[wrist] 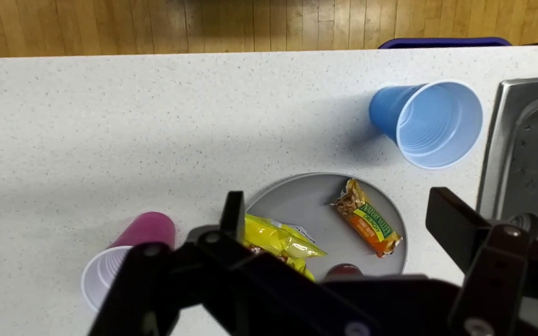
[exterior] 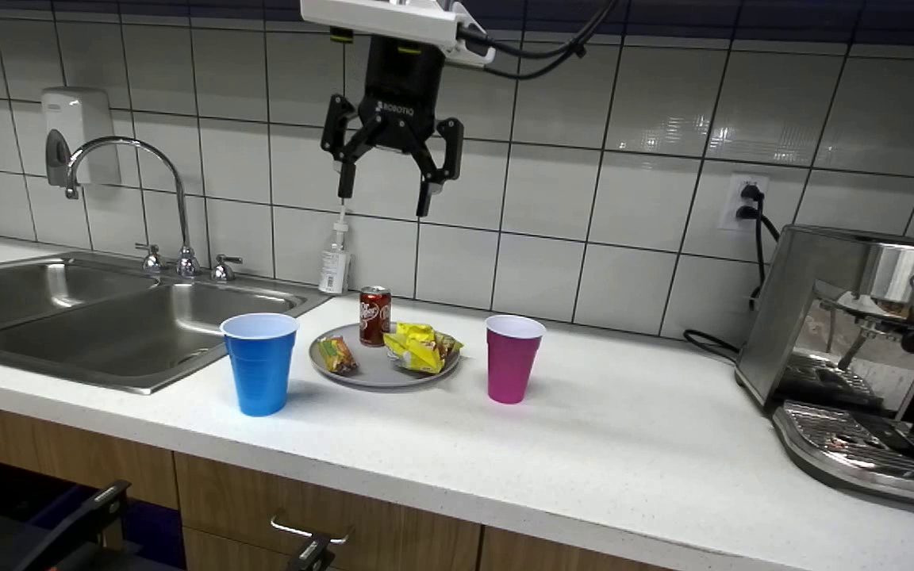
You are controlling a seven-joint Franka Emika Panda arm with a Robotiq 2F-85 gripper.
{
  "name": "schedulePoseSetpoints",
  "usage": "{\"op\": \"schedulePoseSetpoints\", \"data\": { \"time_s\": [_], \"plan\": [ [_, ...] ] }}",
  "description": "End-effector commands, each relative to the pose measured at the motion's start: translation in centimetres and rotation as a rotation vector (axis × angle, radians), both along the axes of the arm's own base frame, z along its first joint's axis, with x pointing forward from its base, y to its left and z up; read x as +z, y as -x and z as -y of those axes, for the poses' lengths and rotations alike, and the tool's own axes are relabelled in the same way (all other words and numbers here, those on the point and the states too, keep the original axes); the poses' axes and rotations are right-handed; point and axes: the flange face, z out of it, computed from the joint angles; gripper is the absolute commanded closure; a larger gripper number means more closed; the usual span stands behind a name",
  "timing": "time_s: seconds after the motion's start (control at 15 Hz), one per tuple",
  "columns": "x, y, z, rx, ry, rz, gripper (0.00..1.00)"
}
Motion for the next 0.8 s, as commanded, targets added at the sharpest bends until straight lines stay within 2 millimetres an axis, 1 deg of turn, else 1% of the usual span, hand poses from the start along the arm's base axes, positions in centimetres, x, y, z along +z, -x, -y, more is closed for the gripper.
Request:
{"op": "schedulePoseSetpoints", "data": {
  "time_s": [0.0, 0.33, 0.6, 0.67, 0.73],
  "plan": [
    [-2.1, -1.9, 0.8, 0.006, 0.018, 0.006, 0.0],
    [-5.4, -4.3, 0.9, 0.001, 0.03, -0.013, 0.0],
    [-6.8, -6.6, 0.9, 0.003, 0.045, -0.028, 0.0],
    [-6.6, -4.8, 0.7, -0.007, 0.042, -0.032, 0.0],
    [-7.0, -5.1, 0.6, -0.004, 0.044, -0.038, 0.0]
  ]
}}
